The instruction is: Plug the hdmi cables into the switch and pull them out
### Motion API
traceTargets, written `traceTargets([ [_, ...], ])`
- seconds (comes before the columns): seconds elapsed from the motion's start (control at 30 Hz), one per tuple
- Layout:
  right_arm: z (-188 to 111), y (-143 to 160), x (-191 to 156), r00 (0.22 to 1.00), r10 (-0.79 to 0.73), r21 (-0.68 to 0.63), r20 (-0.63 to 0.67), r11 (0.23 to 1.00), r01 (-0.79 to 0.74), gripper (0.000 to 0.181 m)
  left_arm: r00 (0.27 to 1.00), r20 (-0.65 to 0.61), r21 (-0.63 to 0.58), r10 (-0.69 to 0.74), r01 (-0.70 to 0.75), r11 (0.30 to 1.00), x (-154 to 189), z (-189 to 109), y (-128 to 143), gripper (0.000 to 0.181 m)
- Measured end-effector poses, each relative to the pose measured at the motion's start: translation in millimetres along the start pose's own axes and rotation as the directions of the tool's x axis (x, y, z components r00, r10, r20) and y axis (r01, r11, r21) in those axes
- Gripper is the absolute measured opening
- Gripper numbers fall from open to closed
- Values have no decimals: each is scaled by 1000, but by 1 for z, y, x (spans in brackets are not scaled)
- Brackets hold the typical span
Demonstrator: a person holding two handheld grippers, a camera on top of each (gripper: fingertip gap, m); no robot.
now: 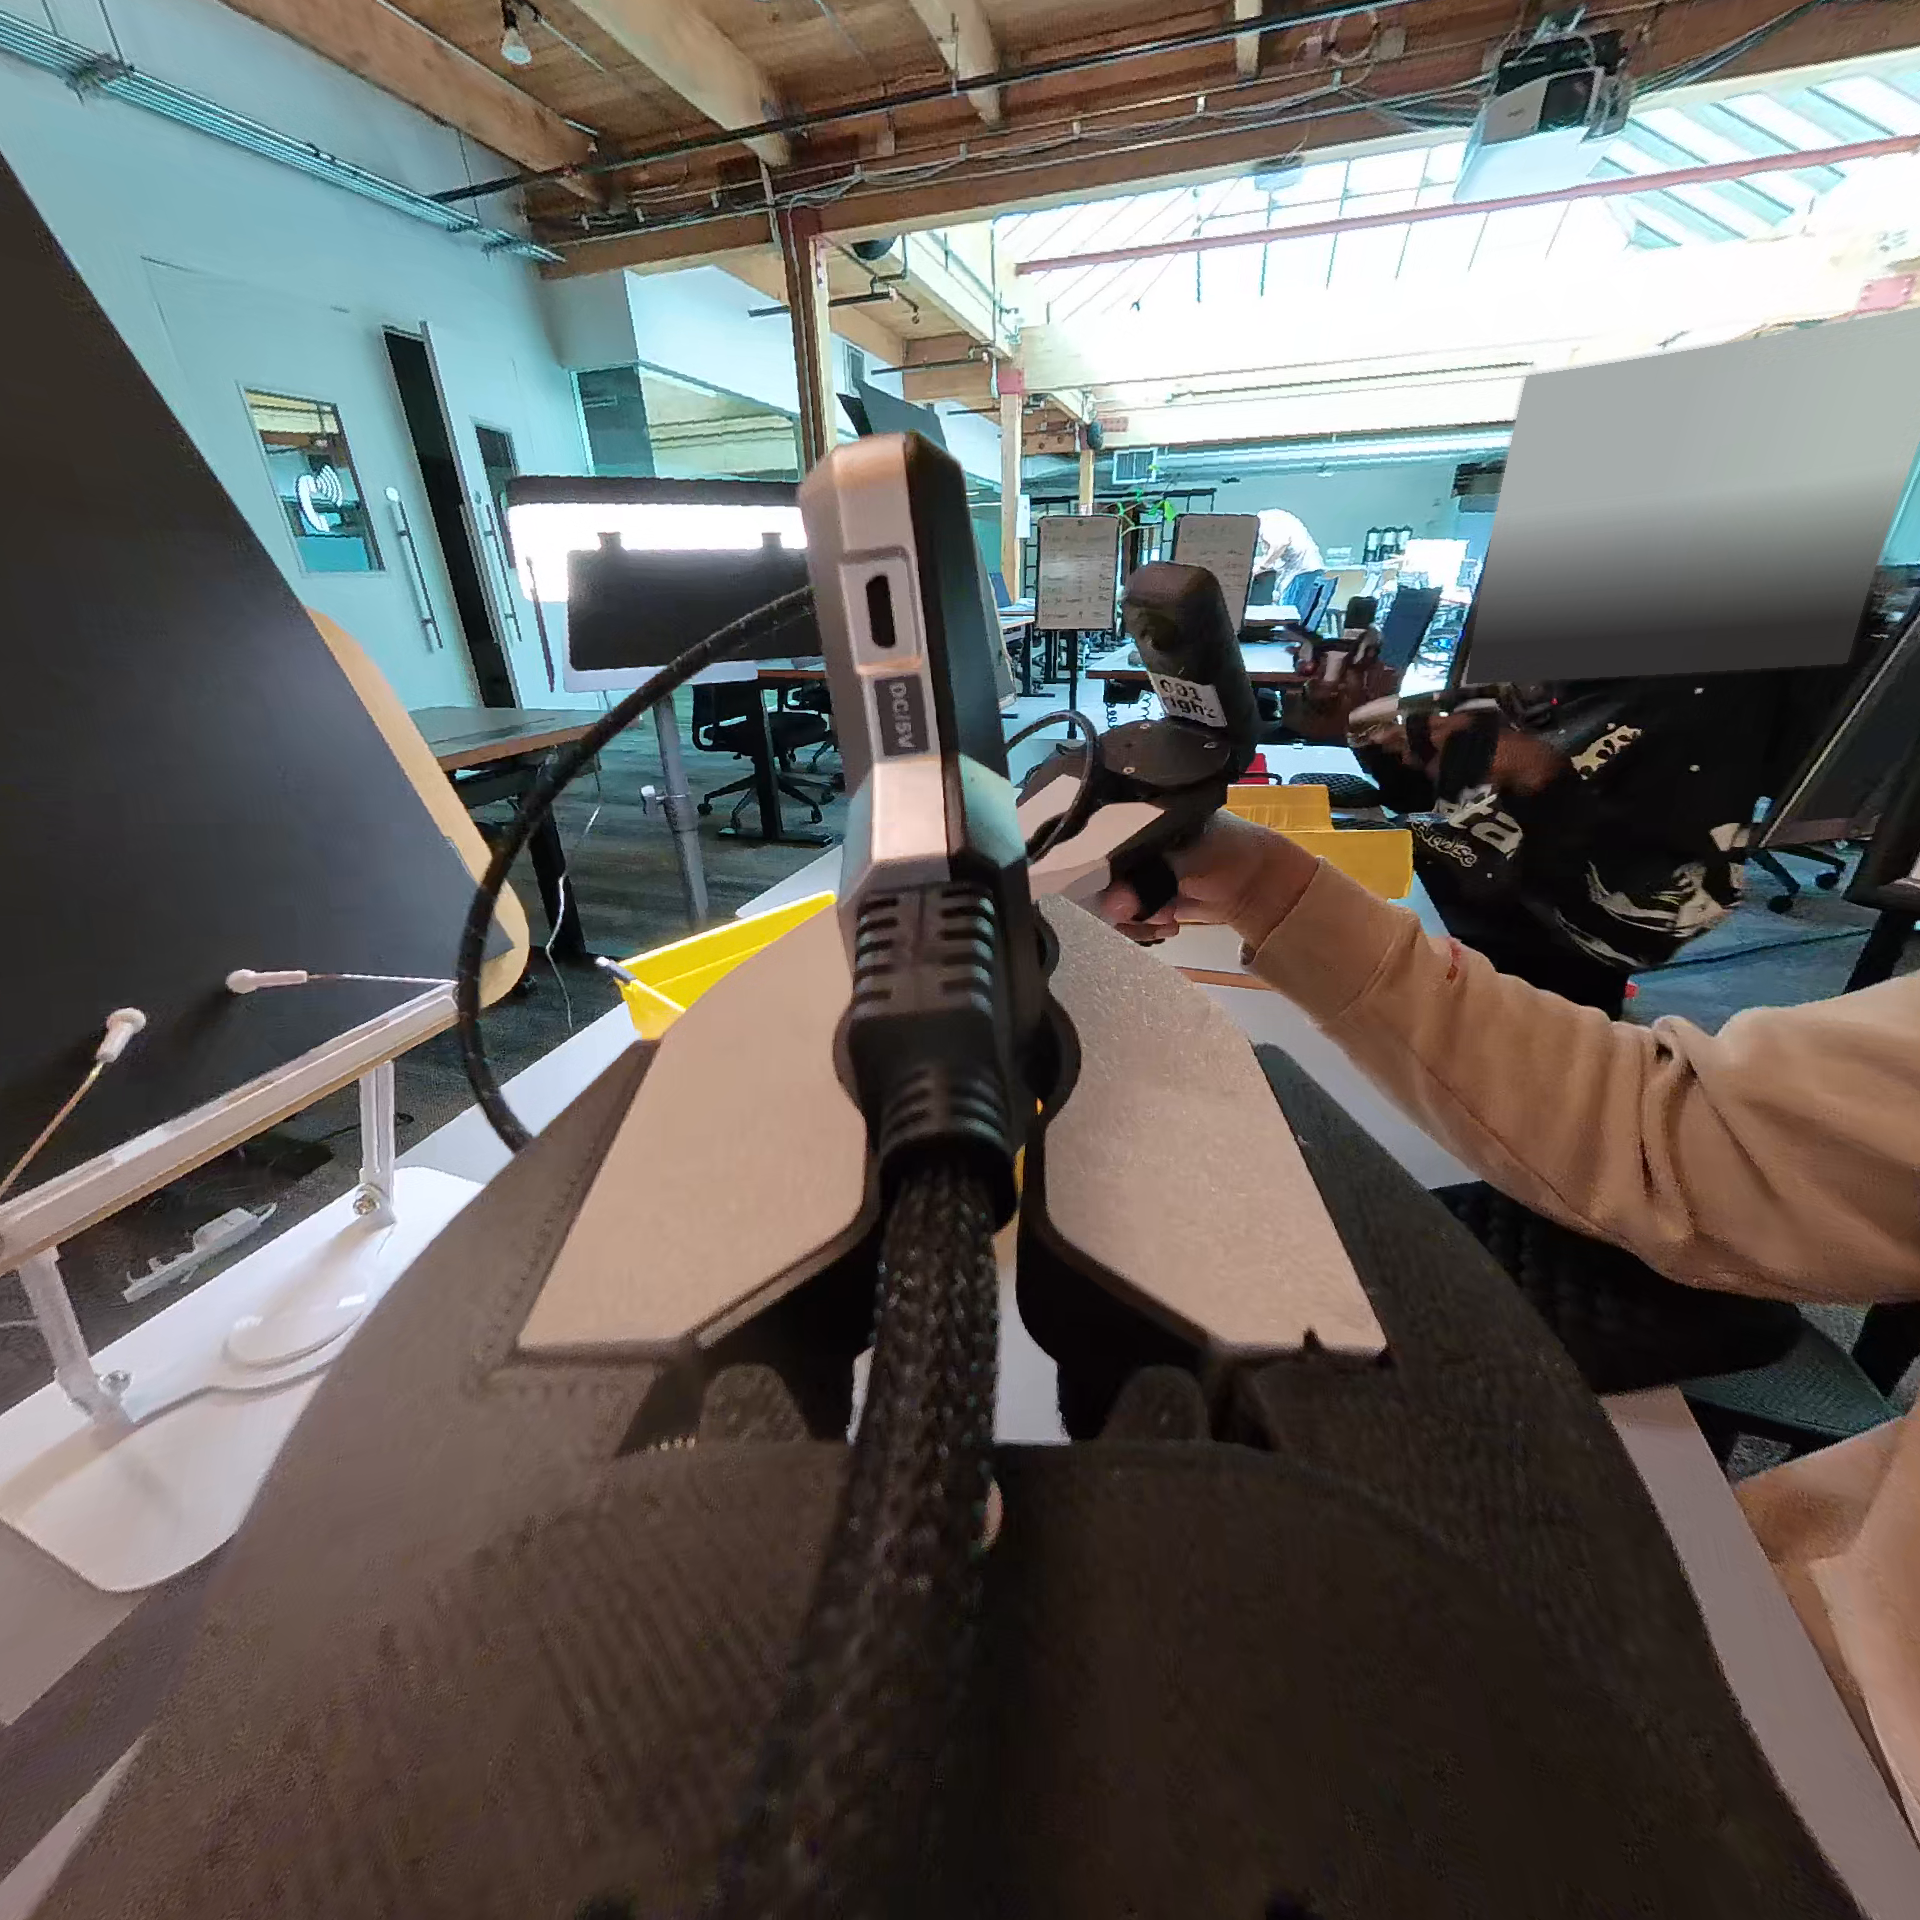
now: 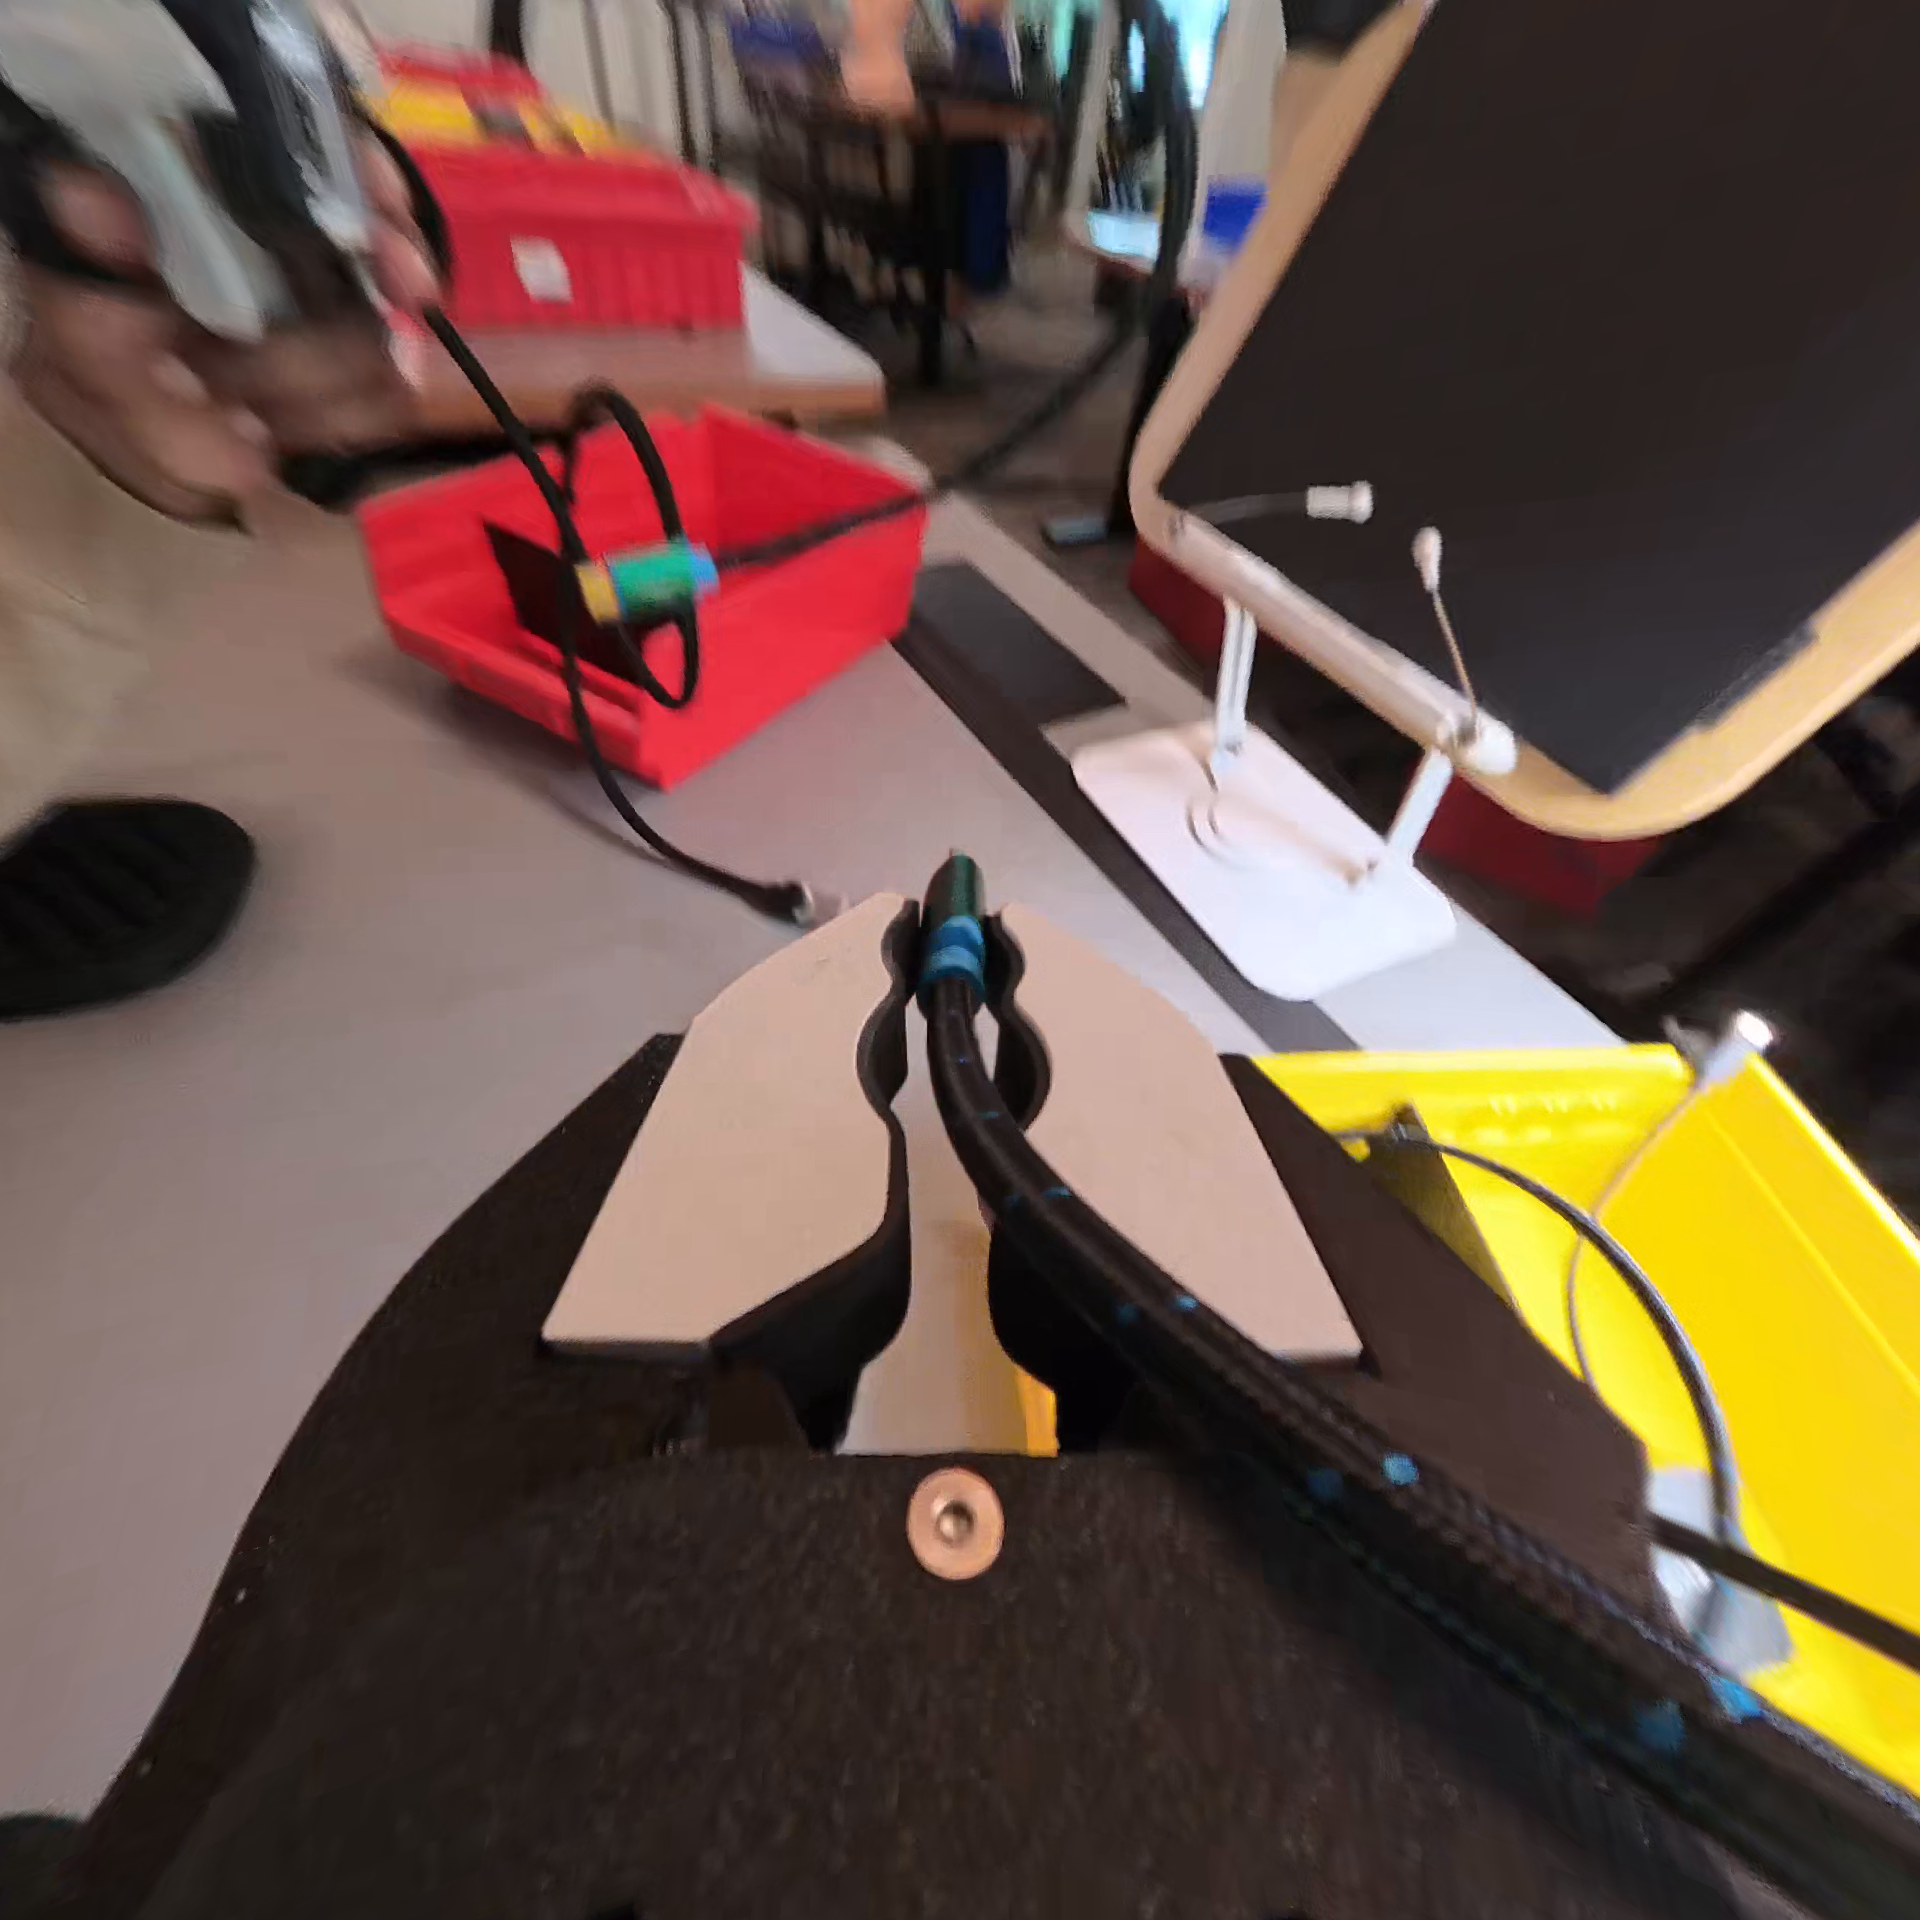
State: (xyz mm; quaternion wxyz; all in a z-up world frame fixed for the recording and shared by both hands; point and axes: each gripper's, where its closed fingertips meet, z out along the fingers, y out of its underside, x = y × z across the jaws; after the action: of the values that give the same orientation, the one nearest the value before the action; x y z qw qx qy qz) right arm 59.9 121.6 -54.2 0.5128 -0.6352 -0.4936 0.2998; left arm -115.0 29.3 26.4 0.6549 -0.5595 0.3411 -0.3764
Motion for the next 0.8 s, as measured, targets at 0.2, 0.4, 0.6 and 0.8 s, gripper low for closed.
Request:
traceTargets([
  [0.2,4,90,60,966,-122,-648,-229,759,-58,12,998,63,-30,0,2,1000,-13,-1,5,24],
  [0.4,-11,178,87,968,-207,-964,-142,252,-87,11,998,58,-22,11,-10,1000,-10,-3,1,24],
  [0.6,7,198,85,967,-243,-979,-82,204,-32,12,997,74,-36,27,-24,999,-13,-5,2,24],
  [0.8,27,155,63,976,-161,-858,-148,512,-46,31,998,61,-60,6,-3,998,-14,-2,10,24],
])
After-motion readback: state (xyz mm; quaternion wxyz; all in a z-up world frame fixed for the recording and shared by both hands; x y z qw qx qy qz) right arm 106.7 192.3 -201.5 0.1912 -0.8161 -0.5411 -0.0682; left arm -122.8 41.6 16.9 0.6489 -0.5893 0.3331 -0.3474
